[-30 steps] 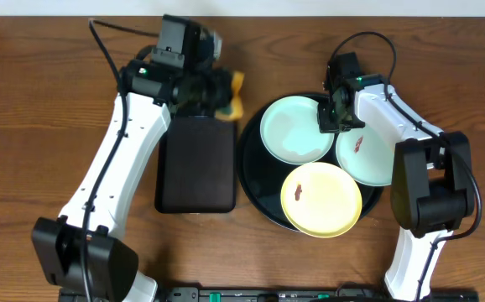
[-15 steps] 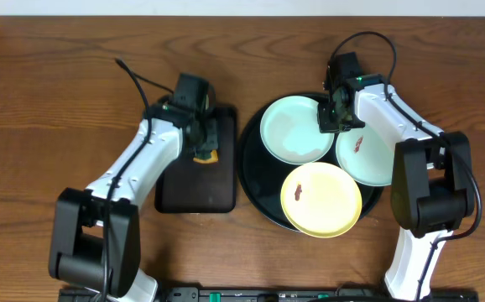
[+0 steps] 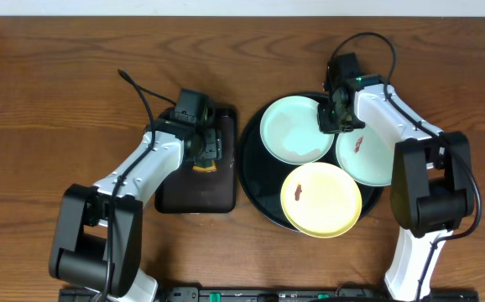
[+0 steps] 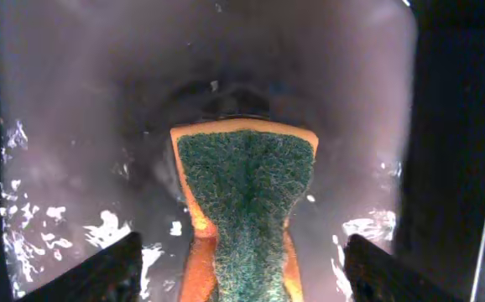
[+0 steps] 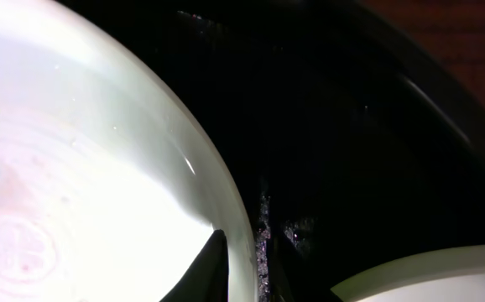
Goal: Clean dirty plates on tray and stack at the side
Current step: 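Return the sponge with the left gripper onto the small tray, then lift the pale green plate with the right gripper off the round tray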
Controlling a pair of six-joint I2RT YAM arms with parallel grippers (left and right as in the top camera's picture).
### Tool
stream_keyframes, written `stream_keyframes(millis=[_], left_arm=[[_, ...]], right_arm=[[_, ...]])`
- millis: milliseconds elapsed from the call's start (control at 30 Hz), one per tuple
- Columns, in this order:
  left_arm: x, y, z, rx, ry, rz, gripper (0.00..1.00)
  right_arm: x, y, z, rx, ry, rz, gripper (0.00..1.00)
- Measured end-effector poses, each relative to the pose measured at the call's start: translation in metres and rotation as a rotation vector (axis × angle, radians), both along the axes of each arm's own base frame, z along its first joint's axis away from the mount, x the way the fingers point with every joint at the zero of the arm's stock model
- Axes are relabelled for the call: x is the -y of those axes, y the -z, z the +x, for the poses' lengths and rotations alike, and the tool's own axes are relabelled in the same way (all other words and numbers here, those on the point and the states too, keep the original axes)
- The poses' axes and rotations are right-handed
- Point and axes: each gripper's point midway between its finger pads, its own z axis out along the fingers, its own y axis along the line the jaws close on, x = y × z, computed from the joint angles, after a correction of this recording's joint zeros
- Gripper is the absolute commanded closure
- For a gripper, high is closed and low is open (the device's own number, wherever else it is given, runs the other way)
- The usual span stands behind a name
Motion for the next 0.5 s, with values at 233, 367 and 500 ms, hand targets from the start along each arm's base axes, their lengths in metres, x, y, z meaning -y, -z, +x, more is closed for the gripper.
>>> stream_keyframes(millis=[233, 367, 500], left_arm=[[-0.0005, 0.0002, -0.0006, -0.002, -0.001, 0.003, 0.18], [-0.0008, 0.0003, -0.0006, -0.002, -0.001, 0.004, 0.18], [-0.0008, 0.0003, -0.0006, -0.002, -0.001, 0.004, 0.17]], right_arm=[[0.0, 0.0, 0.0002, 0.001, -0.001, 0.0, 0.89], [-0.0002, -0.0002, 0.0009, 0.004, -0.001, 0.001, 0.89], [-0.0002, -0.0002, 0.001, 0.004, -0.001, 0.001, 0.9]])
